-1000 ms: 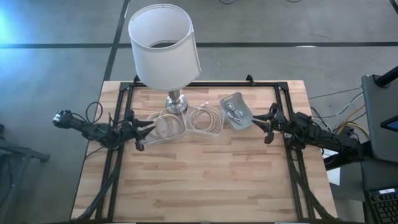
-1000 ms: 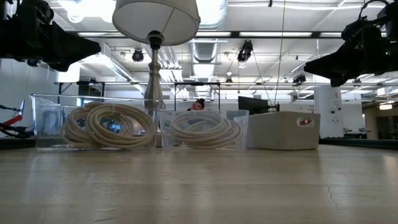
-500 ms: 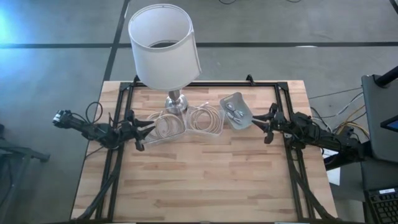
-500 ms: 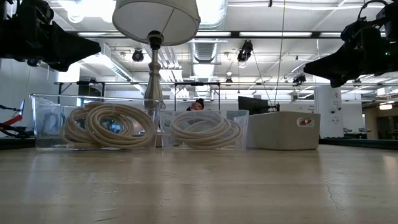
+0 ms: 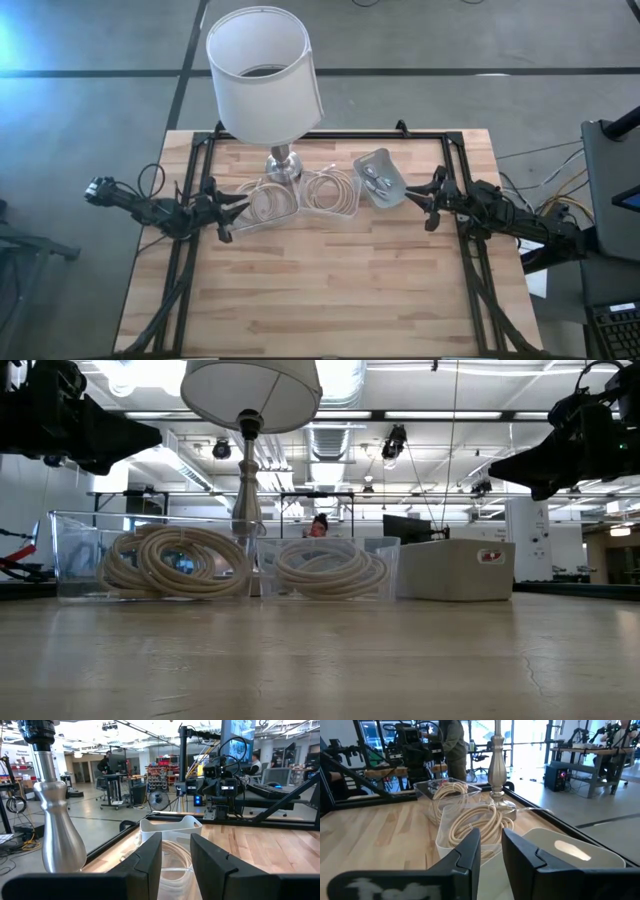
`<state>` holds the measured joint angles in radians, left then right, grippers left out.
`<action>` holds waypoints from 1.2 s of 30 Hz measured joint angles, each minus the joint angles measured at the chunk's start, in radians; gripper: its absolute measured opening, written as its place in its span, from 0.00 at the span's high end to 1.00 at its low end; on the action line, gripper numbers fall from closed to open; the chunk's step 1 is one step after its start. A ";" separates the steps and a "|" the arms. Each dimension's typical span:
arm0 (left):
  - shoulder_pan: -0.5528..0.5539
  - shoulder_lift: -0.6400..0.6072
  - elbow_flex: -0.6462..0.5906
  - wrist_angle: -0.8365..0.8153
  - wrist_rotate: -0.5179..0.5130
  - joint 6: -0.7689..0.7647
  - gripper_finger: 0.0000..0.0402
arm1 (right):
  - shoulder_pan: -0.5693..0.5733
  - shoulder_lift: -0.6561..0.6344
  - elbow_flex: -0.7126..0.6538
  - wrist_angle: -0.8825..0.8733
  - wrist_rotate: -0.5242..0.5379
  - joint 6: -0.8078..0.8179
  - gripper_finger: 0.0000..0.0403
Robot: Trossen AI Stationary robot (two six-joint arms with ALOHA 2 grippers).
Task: Pick & Place USB Port
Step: Return to Home Position
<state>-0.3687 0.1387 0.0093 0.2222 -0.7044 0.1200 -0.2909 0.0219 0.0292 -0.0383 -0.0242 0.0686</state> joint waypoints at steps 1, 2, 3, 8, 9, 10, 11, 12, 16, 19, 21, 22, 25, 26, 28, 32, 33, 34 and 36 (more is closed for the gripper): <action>0.000 0.000 0.000 0.000 0.000 0.000 0.74 | 0.000 0.000 0.000 0.000 0.000 0.001 0.82; 0.000 0.000 0.000 0.000 0.000 0.000 0.74 | 0.000 0.000 0.000 0.000 0.000 0.001 0.81; 0.000 0.000 0.000 0.000 0.000 0.000 0.74 | 0.000 0.000 0.000 0.000 0.000 -0.001 0.81; 0.000 0.000 0.000 0.000 0.004 0.000 0.74 | 0.000 0.000 0.000 0.000 0.000 -0.001 0.79; 0.000 0.000 0.000 0.000 0.004 0.000 0.74 | 0.000 0.000 0.000 0.000 0.000 0.000 0.78; 0.000 0.000 0.000 0.000 0.004 0.000 0.74 | 0.000 0.000 0.000 0.000 0.000 0.002 0.78; 0.000 0.000 0.000 0.000 0.004 0.000 0.74 | 0.000 0.000 0.000 0.000 0.000 0.001 0.78; 0.000 0.000 0.000 0.000 0.004 0.000 0.74 | 0.000 0.000 0.000 0.000 0.000 -0.001 0.77; 0.000 0.000 0.000 0.000 0.003 0.000 0.74 | 0.000 0.000 0.000 0.000 0.000 -0.001 0.77; 0.000 0.000 0.000 0.000 0.003 0.000 0.74 | 0.000 0.000 0.000 0.000 0.000 -0.001 0.78; 0.000 0.000 0.000 0.000 0.003 0.000 0.74 | 0.000 0.000 0.000 -0.001 0.000 0.000 0.78; 0.000 0.000 0.000 0.000 0.003 0.000 0.74 | 0.000 0.000 0.000 -0.001 0.000 0.001 0.79; 0.000 0.000 0.000 0.000 0.003 0.000 0.74 | 0.000 0.000 0.000 -0.001 0.000 -0.001 0.80; 0.000 0.000 0.000 0.000 0.003 0.000 0.74 | 0.000 0.000 0.000 -0.001 0.000 0.000 0.81; 0.000 0.000 0.000 0.000 0.003 0.000 0.74 | 0.000 0.000 0.000 -0.001 0.000 0.001 0.82; 0.000 0.000 0.000 0.000 0.001 0.000 0.74 | 0.000 0.000 0.000 -0.001 0.000 0.002 0.83; 0.000 0.000 0.000 0.000 -0.003 0.000 0.74 | 0.000 0.000 0.000 -0.001 0.000 0.000 0.83; 0.000 0.000 0.000 0.000 -0.003 0.000 0.74 | 0.000 0.000 0.000 -0.001 0.000 -0.001 0.83; 0.000 0.000 0.000 0.000 -0.003 0.000 0.74 | 0.000 0.000 0.000 -0.001 0.000 0.001 0.83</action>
<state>-0.3687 0.1390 0.0093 0.2222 -0.7071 0.1200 -0.2909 0.0223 0.0292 -0.0391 -0.0242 0.0699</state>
